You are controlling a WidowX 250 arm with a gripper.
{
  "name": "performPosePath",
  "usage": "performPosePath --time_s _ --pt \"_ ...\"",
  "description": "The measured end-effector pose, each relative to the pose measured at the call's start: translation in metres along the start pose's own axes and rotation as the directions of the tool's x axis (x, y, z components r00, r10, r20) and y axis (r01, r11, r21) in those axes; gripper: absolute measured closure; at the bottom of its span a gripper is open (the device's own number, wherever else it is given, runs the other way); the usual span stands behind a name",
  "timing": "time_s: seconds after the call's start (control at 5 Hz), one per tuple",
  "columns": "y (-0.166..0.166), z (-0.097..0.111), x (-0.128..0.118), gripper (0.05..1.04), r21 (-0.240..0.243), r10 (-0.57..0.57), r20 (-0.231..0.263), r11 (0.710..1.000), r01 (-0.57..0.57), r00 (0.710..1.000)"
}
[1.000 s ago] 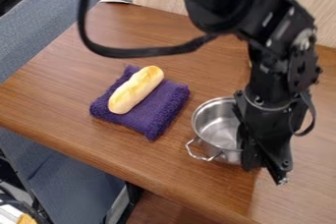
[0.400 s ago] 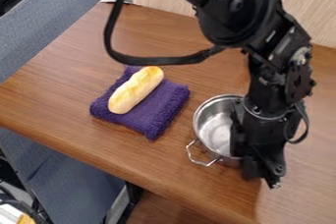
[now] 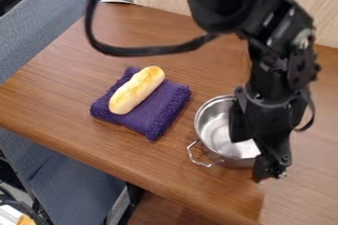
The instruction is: Put the pot on the right side of the table and next to the bread
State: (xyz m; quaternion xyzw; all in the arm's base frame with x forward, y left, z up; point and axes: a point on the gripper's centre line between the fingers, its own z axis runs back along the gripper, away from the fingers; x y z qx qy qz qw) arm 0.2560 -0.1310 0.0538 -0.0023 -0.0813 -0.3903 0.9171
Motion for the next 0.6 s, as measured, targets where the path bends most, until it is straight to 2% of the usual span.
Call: performPosePath --time_s 0.2,0.4,0.6 --pt "0.012 0.027 -0.002 0.079 -0.001 0.05 0.054 0.999 -0.05 0.997" --pt "0.031 0.067 -0.005 0.083 0.002 0.12 0.148 0.993 -0.122 0.982" --pt "0.03 0.068 -0.004 0.083 0.001 0.111 0.152 0.994 -0.112 0.982"
